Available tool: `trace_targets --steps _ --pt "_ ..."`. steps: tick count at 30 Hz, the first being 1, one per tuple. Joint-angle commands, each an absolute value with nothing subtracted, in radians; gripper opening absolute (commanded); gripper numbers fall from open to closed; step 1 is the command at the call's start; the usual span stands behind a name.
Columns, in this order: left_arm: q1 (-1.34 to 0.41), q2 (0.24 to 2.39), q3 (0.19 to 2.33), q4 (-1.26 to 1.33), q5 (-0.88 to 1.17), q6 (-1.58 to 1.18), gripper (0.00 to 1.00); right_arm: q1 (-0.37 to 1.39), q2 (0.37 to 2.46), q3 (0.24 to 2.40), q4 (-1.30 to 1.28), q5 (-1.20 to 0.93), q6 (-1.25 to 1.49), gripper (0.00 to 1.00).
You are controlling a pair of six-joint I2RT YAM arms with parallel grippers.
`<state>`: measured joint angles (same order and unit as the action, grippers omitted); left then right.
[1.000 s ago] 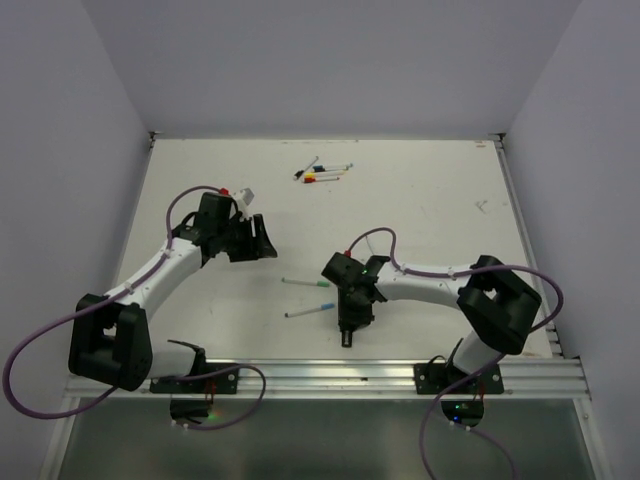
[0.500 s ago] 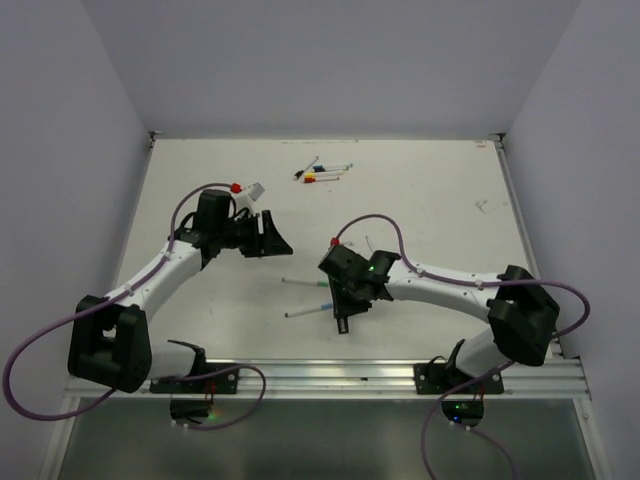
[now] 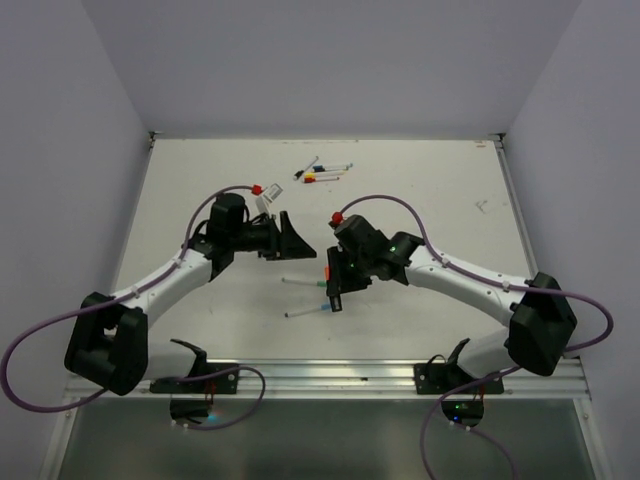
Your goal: Open the pen caps
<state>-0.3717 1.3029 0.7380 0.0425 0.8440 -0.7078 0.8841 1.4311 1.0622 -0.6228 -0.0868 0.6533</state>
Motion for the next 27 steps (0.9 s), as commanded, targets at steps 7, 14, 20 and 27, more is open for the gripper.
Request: trace_targets --steps 7,14,20,27 --pt "-0.463 1.354 0.739 0.072 0.765 -0.807 0.67 0.880 1.419 1.123 -0.560 -0.153 0.617 0.00" --pt "-0.474 1.390 0.764 0.060 0.742 -0.819 0.61 0.879 1.419 1.127 -0.546 -0.163 0.618 0.00" --pt "-0.495 1.422 0.778 0.094 0.755 -0.848 0.54 0.879 1.433 1.141 -0.531 -0.169 0.617 0.00" --pt "-0.532 1.440 0.758 0.138 0.749 -0.891 0.43 0.876 1.465 1.161 -0.525 -0.178 0.609 0.00"
